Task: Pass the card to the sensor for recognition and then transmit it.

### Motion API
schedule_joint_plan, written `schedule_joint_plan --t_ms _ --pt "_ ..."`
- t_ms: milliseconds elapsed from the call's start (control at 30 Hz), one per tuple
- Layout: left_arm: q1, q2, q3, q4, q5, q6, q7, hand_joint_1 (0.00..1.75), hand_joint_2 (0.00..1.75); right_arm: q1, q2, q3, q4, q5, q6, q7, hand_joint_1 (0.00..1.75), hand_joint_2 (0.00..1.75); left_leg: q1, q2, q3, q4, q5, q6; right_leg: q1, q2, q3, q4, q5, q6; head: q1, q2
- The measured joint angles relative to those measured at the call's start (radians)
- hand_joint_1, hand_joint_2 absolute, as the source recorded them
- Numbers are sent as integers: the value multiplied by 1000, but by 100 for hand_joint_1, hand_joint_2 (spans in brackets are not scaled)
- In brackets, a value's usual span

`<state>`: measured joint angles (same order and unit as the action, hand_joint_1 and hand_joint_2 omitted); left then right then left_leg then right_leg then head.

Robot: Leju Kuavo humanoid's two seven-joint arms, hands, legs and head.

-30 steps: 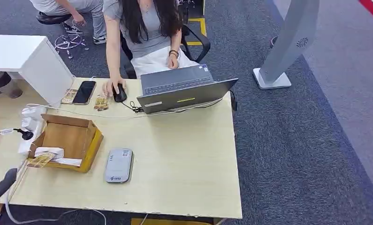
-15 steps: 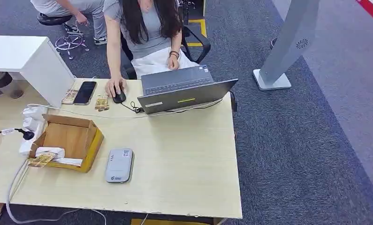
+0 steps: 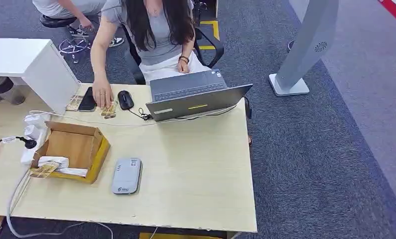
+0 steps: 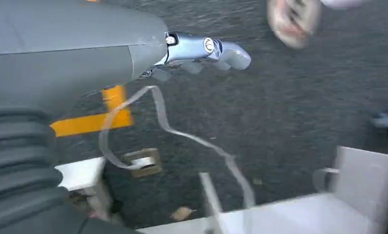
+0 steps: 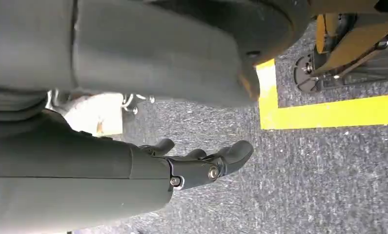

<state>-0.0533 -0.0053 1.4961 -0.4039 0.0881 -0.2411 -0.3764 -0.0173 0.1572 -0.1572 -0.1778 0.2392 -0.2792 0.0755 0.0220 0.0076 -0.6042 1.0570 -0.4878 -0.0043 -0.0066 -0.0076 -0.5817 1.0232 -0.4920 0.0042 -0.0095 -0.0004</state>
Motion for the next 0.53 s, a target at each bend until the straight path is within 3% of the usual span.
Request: schedule_joint_plan --t_ms 67,100,133,167,533 --pt "0 2 -13 24 -6 9 36 0 175 2 -2 3 -4 -11 6 -9 0 175 0 0 0 0 0 0 0 0 0 0 0 0 0 0" --pt "2 2 -31 32 -8 13 48 0 0 4 -5 5 -6 -16 12 -13 0 175 0 0 0 0 0 0 0 0 0 0 0 0 0 0" --pt "4 2 -57 42 -11 20 59 0 0 6 -8 9 -10 -21 20 -14 0 175 0 0 0 0 0 0 0 0 0 0 0 0 0 0" --pt "6 2 -78 47 -14 25 65 0 0 8 -10 11 -13 -27 24 -16 0 0 0 0 0 0 0 0 0 0 0 0 0 0 0 0" --pt "53 7 -422 59 -36 85 154 0 0 48 -45 42 -63 -86 96 -33 0 0 0 0 0 0 0 0 0 0 0 0 0 0 0 0"
